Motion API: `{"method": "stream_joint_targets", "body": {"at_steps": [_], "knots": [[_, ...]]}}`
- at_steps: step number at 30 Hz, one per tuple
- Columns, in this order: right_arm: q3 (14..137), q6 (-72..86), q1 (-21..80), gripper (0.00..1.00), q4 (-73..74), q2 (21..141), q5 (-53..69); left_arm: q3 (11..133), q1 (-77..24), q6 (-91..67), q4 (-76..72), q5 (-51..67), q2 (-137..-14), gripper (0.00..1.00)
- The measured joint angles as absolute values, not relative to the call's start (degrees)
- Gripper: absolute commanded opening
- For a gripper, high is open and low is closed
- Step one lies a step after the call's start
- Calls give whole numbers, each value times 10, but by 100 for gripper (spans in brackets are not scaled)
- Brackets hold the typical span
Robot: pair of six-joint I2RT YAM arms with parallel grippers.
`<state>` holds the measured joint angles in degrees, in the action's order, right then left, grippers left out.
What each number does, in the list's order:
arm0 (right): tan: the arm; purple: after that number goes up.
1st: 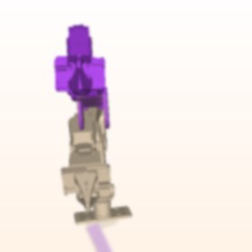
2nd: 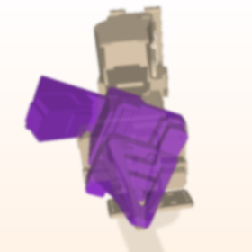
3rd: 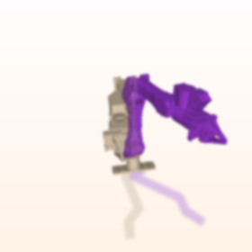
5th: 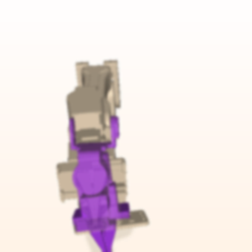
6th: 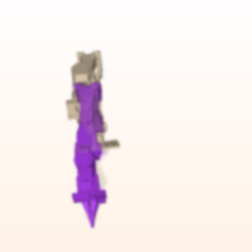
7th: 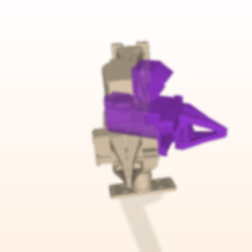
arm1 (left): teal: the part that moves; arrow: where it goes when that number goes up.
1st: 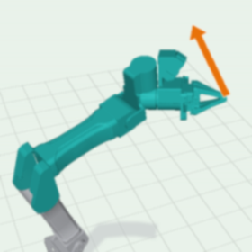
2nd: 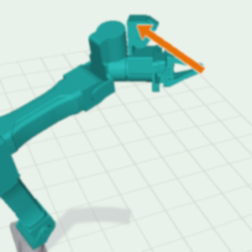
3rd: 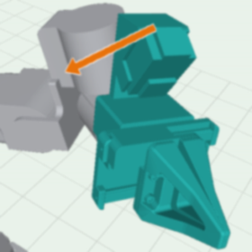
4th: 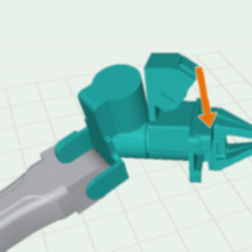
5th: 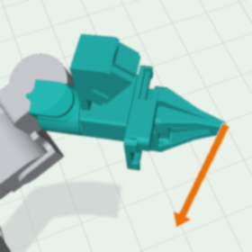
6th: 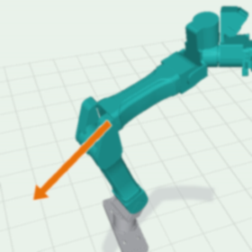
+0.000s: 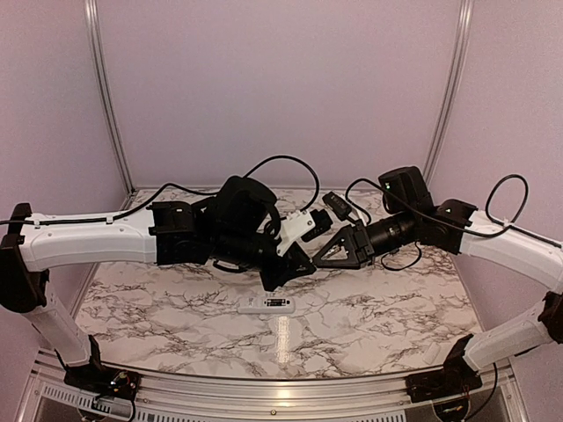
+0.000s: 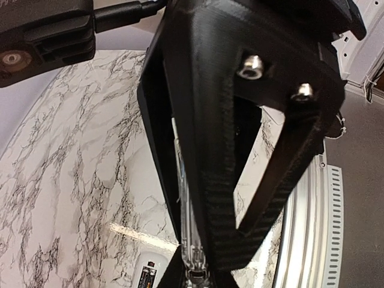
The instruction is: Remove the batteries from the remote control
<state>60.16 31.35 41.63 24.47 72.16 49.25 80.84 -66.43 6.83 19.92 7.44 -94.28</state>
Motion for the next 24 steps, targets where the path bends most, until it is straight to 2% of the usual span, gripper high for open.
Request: {"method": "stream_joint_targets", "body": {"at_steps": [2,6,18,24], "knots": [[602,322,416,49,244,723,489,809,-664,67,200,69,-943,0],[601,339,417,49,244,730,484,809,-664,68,201,60,-946,0],[602,369,417,38,246,755,475,815,-667,69,223,50,-955,0],[602,376,417,44,245,758,474,815,-668,69,228,56,-955,0]]}}
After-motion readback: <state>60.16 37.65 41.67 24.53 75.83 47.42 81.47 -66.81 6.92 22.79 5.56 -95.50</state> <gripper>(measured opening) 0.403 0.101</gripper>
